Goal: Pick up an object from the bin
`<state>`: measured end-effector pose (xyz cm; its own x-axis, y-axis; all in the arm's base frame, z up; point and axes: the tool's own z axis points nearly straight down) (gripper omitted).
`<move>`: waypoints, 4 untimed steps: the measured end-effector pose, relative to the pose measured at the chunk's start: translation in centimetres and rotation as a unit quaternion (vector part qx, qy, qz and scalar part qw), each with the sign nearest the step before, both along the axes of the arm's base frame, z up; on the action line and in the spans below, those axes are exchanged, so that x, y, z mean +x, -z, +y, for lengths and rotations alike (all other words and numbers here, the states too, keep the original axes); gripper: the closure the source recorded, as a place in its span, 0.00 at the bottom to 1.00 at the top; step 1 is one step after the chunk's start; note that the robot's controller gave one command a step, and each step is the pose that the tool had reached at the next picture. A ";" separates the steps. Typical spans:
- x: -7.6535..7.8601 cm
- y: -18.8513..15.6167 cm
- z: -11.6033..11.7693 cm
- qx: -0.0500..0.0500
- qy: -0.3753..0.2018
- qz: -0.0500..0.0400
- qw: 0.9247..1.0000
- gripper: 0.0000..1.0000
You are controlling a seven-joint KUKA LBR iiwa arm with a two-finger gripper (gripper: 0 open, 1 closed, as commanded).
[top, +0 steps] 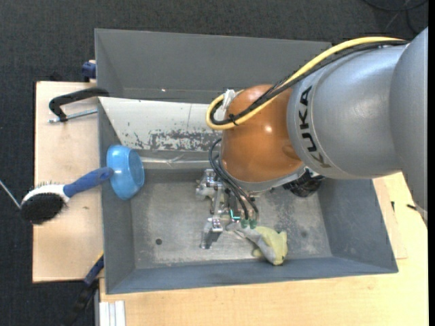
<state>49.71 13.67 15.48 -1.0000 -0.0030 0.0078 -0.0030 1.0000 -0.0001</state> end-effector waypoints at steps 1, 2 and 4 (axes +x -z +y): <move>2.5 8.2 -8.2 0.002 -0.136 -0.007 0.991 0.00; 7.6 8.2 -12.6 0.002 -0.181 -0.009 0.983 0.00; 8.5 5.6 -12.5 0.002 -0.287 -0.007 0.958 1.00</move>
Offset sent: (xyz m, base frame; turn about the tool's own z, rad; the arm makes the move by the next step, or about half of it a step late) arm 0.0228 -0.0837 -0.0848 -0.2726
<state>58.23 1.13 9.86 -0.8333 -0.5527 -0.0073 -0.5527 0.8333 0.0003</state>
